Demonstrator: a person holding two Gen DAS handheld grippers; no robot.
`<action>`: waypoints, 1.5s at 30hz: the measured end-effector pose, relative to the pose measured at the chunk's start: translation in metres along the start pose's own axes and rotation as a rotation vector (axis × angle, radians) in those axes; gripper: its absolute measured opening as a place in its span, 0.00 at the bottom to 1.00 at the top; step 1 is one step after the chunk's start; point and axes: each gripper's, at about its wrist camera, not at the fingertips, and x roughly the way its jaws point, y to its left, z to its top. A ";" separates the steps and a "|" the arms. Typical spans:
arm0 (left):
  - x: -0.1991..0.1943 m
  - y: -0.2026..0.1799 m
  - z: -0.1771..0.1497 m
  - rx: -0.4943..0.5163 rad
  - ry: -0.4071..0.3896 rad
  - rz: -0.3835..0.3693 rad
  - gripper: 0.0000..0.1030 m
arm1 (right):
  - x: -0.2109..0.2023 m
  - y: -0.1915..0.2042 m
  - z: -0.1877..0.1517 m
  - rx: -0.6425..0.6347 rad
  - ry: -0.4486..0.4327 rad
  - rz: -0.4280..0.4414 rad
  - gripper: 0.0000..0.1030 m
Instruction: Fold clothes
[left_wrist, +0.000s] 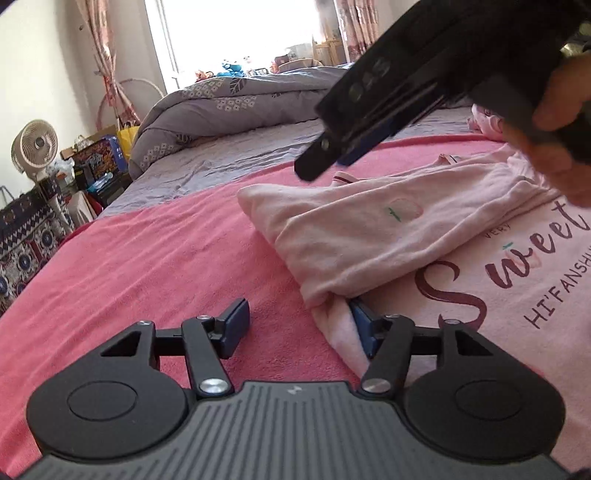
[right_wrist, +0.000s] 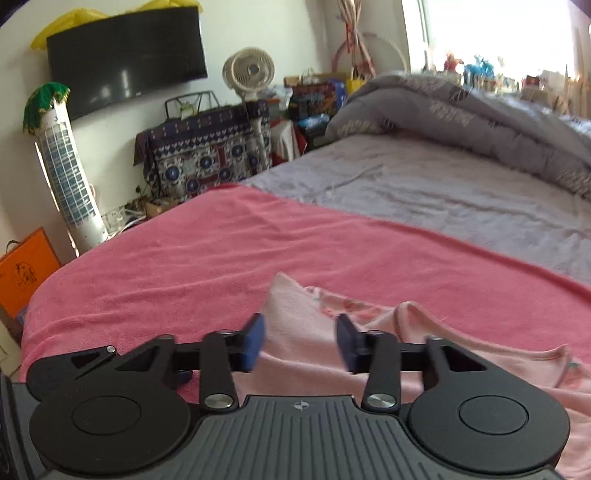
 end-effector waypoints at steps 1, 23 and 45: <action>-0.001 0.003 -0.001 -0.018 -0.003 0.001 0.63 | 0.015 0.003 0.001 -0.001 0.035 -0.008 0.15; -0.017 0.018 -0.007 -0.087 0.031 0.133 0.82 | -0.028 0.020 -0.070 -0.238 0.068 -0.012 0.32; 0.031 -0.012 0.023 0.196 0.046 0.371 0.82 | -0.162 -0.161 -0.142 0.046 0.022 -0.570 0.59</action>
